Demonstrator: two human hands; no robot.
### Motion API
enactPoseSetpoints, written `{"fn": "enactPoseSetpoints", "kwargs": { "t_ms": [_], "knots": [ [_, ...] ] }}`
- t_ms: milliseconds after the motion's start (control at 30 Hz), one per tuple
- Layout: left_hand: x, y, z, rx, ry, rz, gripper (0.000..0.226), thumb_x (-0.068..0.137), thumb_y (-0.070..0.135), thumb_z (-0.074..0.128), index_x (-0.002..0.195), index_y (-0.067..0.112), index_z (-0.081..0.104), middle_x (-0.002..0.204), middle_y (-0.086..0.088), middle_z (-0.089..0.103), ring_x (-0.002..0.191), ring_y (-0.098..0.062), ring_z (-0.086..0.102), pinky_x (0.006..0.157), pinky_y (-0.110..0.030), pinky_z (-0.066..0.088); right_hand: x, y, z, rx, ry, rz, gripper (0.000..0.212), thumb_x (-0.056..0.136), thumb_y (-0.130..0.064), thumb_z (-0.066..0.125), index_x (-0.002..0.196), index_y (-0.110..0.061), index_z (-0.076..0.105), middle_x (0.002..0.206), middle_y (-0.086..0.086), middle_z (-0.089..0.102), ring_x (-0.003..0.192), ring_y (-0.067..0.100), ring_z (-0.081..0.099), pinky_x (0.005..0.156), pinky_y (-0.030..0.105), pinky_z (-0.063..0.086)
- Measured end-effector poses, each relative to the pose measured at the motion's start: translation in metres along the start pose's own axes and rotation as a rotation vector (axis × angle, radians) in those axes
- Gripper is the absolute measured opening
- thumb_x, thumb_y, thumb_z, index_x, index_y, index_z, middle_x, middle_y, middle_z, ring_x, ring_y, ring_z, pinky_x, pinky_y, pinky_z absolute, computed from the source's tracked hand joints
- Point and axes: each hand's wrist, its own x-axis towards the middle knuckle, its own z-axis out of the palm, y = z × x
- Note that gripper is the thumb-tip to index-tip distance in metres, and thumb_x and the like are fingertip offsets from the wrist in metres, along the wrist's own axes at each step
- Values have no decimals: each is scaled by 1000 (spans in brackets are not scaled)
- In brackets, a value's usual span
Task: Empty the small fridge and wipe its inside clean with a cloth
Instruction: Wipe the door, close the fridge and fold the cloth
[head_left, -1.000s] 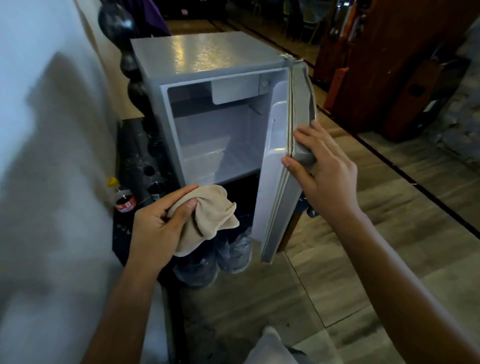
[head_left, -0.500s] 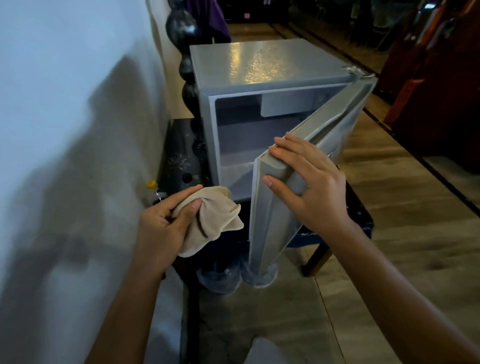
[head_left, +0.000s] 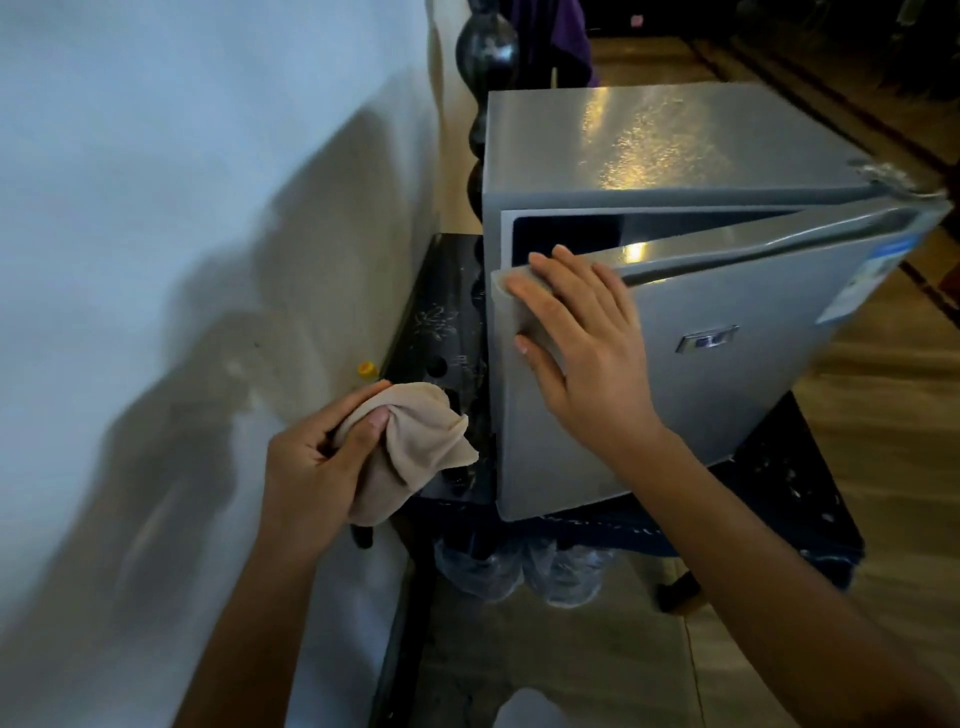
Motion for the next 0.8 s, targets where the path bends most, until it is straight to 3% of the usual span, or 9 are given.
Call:
{"fn": "enactPoseSetpoints", "kwargs": {
  "t_ms": [100,233,400,667,800],
  "knots": [
    [-1,-3,-1,19,38,-15,27,94,16,67,118,27,74,110,18,76,100,3,71,86,-12,56,15,7,16,-82,-44,-13,53,99,-28,57,149,-16,45,158,10,39,151,28,28,123,50,21],
    [-2,0,2,59,11,21,29,94,14,65,119,26,71,115,32,68,104,6,69,87,-8,54,34,18,33,-164,-131,-14,63,99,-37,52,155,-17,32,163,11,29,154,27,20,126,45,13],
    [-2,4,5,52,13,22,30,93,16,64,115,37,68,104,41,69,104,10,68,87,-6,52,54,32,52,-228,-205,-4,70,99,-46,45,158,-17,22,166,12,21,155,28,14,127,44,8],
    [-1,1,2,49,25,35,27,95,15,64,118,25,71,114,32,69,103,7,68,86,-6,52,64,34,58,-230,-225,18,76,94,-46,50,158,-15,22,165,14,23,155,31,15,127,47,10],
    [-3,3,1,45,36,51,28,93,24,62,120,21,72,117,25,69,104,4,69,87,-7,52,67,32,53,-180,-268,39,80,92,-52,52,157,-16,24,164,11,25,155,29,14,127,44,7]
  ]
}}
